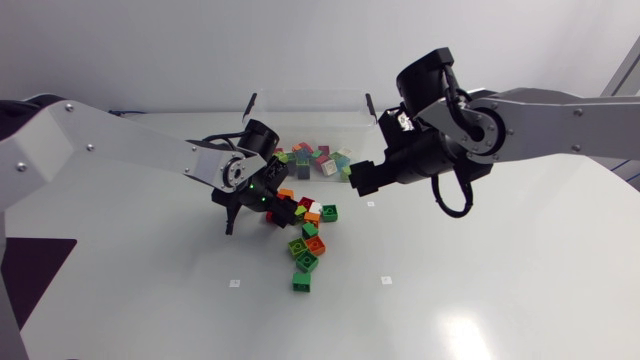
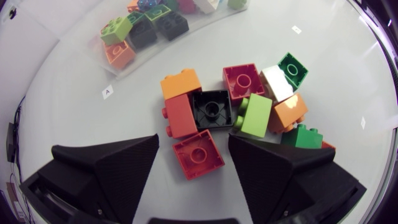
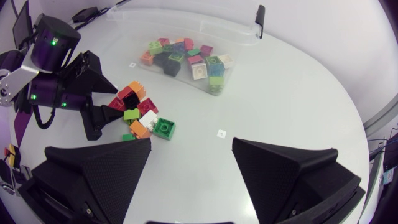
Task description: Place the duplo bricks in the container
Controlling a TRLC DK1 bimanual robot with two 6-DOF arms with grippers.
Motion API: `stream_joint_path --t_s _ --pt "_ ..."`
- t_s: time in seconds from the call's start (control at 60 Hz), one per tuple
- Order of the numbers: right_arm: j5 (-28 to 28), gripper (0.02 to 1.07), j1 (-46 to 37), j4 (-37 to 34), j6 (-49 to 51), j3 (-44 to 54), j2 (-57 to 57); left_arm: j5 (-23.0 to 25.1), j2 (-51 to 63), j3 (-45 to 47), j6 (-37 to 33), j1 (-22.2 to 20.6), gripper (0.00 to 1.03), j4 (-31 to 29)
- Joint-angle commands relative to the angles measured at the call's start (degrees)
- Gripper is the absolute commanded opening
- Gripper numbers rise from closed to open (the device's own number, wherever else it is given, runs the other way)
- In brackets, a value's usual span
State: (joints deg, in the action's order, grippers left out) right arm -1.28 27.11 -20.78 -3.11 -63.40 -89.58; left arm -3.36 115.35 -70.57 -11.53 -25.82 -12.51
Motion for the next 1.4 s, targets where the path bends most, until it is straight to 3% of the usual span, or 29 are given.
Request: stream_joint_path --t_s 0.0,0.133,0.233,0.317,0.8,1.1,1.383 --pt "1.10 0.96 0.92 1.26 2.24 2.05 -0.86 -0.25 2.16 -1.07 1.60 0.69 0.64 0.12" --pt "5.15 0.96 1.28 2.76 8.83 2.75 -2.79 -0.25 3.13 -0.89 1.60 0.86 0.51 0.03" --pt "7.78 0.96 0.66 3.55 15.16 2.40 -5.87 -0.25 3.39 -0.63 1.60 0.69 0.33 0.03" --pt "9.36 0.96 0.22 3.99 19.37 1.70 -8.51 -0.25 3.48 -0.27 1.60 0.69 0.26 -0.14" --pt "21.05 1.01 -4.70 4.95 38.89 -6.65 -21.78 -0.16 -6.63 9.83 -2.53 2.18 0.25 -0.23" --pt "22.55 1.00 -4.26 4.16 42.40 -11.49 -27.58 1.16 -16.56 14.75 -5.61 2.97 0.25 -0.76" --pt "22.81 0.99 -3.91 4.16 45.48 -14.21 -31.36 1.16 -29.04 16.86 -6.66 0.86 0.25 -2.60"
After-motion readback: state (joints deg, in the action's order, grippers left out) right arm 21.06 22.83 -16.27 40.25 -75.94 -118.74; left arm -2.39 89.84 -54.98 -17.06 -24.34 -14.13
